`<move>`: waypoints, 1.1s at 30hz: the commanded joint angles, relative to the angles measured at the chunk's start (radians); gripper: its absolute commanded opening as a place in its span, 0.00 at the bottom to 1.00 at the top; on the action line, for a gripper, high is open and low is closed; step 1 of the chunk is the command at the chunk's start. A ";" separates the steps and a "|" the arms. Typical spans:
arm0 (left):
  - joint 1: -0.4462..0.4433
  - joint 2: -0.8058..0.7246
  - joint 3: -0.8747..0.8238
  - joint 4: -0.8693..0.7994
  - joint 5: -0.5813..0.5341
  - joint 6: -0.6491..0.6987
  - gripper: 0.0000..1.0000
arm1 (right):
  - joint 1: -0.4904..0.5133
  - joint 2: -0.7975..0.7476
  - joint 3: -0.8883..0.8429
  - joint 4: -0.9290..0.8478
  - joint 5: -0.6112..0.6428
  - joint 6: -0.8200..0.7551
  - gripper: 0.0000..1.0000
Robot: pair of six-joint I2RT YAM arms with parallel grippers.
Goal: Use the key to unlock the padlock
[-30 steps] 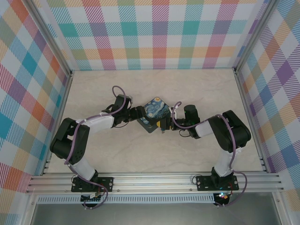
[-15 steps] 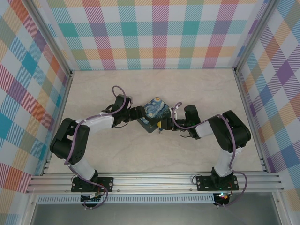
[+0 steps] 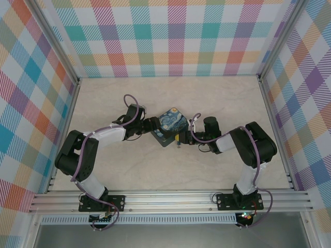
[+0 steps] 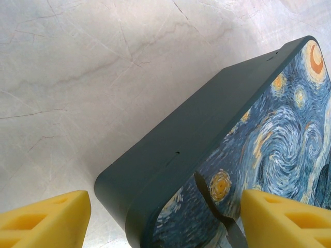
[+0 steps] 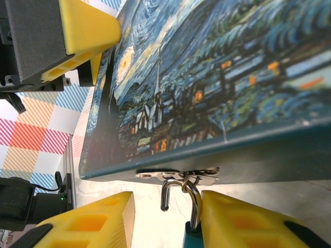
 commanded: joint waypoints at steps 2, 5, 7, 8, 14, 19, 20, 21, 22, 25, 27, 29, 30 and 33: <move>-0.010 0.035 -0.030 -0.199 -0.066 0.019 0.75 | -0.005 0.001 -0.018 0.013 -0.034 -0.022 0.32; -0.010 0.035 -0.027 -0.202 -0.066 0.021 0.75 | -0.006 0.006 -0.019 0.010 -0.032 -0.024 0.28; -0.010 0.033 -0.027 -0.203 -0.066 0.021 0.75 | -0.006 0.009 -0.018 0.007 -0.029 -0.025 0.23; -0.010 0.032 -0.026 -0.205 -0.068 0.020 0.75 | -0.006 0.010 -0.017 0.005 -0.029 -0.025 0.21; -0.010 0.026 -0.032 -0.208 -0.075 0.021 0.75 | -0.006 0.012 -0.008 -0.018 -0.013 -0.027 0.09; -0.010 0.016 -0.041 -0.208 -0.079 0.021 0.74 | -0.006 0.011 -0.014 -0.021 0.010 -0.011 0.04; -0.010 0.013 -0.043 -0.208 -0.080 0.020 0.74 | -0.006 0.010 -0.015 -0.018 0.015 -0.005 0.04; -0.012 0.011 -0.046 -0.208 -0.081 0.020 0.74 | -0.006 0.008 -0.018 -0.012 0.020 0.004 0.04; -0.012 0.007 -0.047 -0.207 -0.082 0.017 0.74 | -0.008 0.007 -0.021 -0.006 0.027 0.015 0.04; -0.016 -0.001 -0.057 -0.205 -0.082 0.011 0.74 | -0.009 -0.005 -0.035 0.022 0.050 0.041 0.03; -0.021 -0.006 -0.065 -0.202 -0.085 0.008 0.74 | -0.010 -0.015 -0.045 0.037 0.073 0.063 0.02; -0.025 -0.008 -0.074 -0.201 -0.090 0.004 0.74 | -0.011 -0.020 -0.058 0.060 0.094 0.089 0.02; -0.026 -0.009 -0.078 -0.198 -0.090 0.003 0.74 | -0.011 -0.022 -0.062 0.070 0.104 0.100 0.02; -0.034 -0.013 -0.097 -0.186 -0.091 -0.009 0.74 | -0.013 -0.021 -0.075 0.098 0.129 0.147 0.02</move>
